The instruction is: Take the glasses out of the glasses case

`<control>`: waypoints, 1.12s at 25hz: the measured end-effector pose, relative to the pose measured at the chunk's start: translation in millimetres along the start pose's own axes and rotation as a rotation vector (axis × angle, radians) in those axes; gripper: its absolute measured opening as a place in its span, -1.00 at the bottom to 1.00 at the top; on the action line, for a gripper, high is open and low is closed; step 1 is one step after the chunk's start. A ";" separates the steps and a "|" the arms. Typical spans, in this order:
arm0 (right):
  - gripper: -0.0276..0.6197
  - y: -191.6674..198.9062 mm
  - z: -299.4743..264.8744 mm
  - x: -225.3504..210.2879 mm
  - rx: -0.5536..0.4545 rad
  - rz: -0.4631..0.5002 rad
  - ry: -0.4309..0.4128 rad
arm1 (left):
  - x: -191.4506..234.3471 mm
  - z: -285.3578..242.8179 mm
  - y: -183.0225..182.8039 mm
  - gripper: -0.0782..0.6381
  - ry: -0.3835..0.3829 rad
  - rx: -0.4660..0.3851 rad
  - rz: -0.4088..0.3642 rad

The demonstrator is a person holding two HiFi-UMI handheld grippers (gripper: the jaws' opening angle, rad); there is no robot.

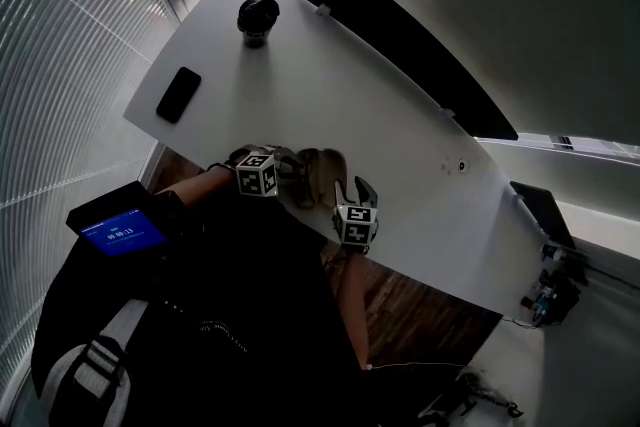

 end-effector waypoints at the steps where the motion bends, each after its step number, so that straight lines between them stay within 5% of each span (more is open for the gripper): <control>1: -0.28 -10.1 4.7 5.1 -0.023 0.015 -0.010 | -0.1 1.2 -0.3 -0.50 -0.001 -0.006 0.007; 6: -0.29 -48.4 7.9 46.7 0.013 0.128 -0.108 | 0.3 1.4 2.1 -0.50 0.001 0.017 0.009; 12: -0.29 -19.2 -30.3 80.4 0.155 0.066 -0.279 | 0.3 -0.6 11.1 -0.50 0.007 0.038 0.024; 28: -0.33 9.2 -76.6 75.5 0.305 -0.143 -0.296 | 2.7 -0.1 13.3 -0.51 0.024 -0.004 0.063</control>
Point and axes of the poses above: the fingertips, and each gripper's own axes: z backward along the fingers, x to its left, y out of its underside, the point moved 9 cm from there along z, backward along the fingers, and after that the axes turned 12 degrees about -x, right-handed, at the moved point
